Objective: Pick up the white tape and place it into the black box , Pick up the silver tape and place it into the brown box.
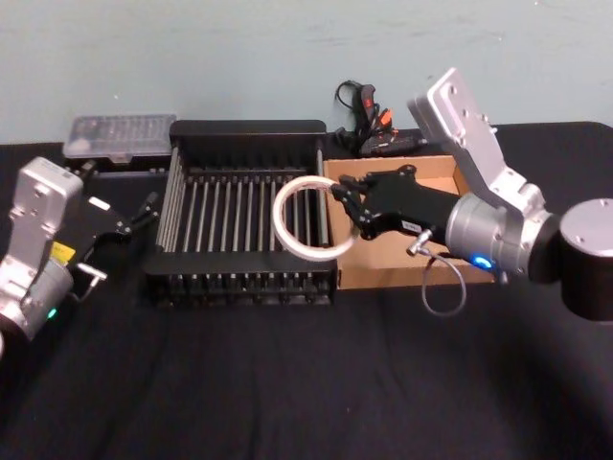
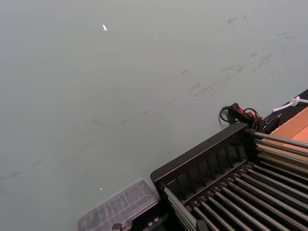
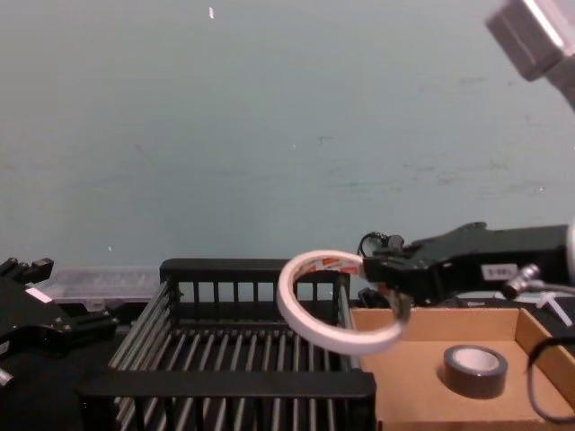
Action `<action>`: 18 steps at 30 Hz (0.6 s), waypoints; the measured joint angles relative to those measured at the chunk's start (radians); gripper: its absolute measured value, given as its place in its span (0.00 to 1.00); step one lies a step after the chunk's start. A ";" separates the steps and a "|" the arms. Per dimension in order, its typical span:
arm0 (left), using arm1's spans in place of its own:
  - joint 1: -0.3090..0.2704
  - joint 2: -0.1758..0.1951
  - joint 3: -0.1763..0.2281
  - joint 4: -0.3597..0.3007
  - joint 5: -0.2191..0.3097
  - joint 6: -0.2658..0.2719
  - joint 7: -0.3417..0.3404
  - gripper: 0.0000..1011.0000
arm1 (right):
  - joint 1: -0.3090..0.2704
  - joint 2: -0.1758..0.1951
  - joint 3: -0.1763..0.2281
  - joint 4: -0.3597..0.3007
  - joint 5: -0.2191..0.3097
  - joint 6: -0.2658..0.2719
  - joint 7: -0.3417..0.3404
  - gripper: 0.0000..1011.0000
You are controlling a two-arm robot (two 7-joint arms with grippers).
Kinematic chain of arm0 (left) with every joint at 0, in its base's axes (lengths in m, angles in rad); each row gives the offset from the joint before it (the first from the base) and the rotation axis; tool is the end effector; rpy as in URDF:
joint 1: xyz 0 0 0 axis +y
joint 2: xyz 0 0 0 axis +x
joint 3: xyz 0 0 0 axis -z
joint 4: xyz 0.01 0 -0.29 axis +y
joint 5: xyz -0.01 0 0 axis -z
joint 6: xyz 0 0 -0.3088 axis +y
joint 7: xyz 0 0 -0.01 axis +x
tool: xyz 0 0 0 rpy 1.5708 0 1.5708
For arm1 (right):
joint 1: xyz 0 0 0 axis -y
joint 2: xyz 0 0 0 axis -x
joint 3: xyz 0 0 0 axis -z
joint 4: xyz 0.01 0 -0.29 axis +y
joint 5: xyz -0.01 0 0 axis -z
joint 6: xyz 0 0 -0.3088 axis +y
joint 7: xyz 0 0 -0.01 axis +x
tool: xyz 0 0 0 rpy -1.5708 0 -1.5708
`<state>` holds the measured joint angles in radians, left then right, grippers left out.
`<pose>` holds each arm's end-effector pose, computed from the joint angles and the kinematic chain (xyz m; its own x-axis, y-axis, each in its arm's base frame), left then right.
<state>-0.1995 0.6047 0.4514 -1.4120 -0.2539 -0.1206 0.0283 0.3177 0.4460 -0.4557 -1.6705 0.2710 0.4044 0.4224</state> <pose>0.3581 0.0827 -0.3023 0.2923 0.8803 0.3737 -0.9552 0.2874 0.0702 0.3754 0.0136 -0.2009 0.7281 -0.6676 0.1553 0.6794 0.6731 -0.2920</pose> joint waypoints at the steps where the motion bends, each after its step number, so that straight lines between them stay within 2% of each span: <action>1: 0.000 0.000 0.000 0.000 0.000 0.000 0.000 0.99 | 0.017 -0.009 -0.006 0.020 -0.004 -0.005 0.001 0.09; 13: 0.000 0.000 0.000 0.000 0.000 0.000 0.000 0.99 | 0.134 -0.091 -0.053 0.201 -0.037 -0.055 0.009 0.09; 18: 0.000 0.000 0.000 0.000 0.000 0.000 0.000 0.99 | 0.183 -0.139 -0.072 0.294 -0.051 -0.087 0.012 0.09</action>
<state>-0.1996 0.6047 0.4514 -1.4120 -0.2539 -0.1205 0.0283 0.5006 0.3073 -0.5277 -1.3769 0.2200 0.3176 0.4344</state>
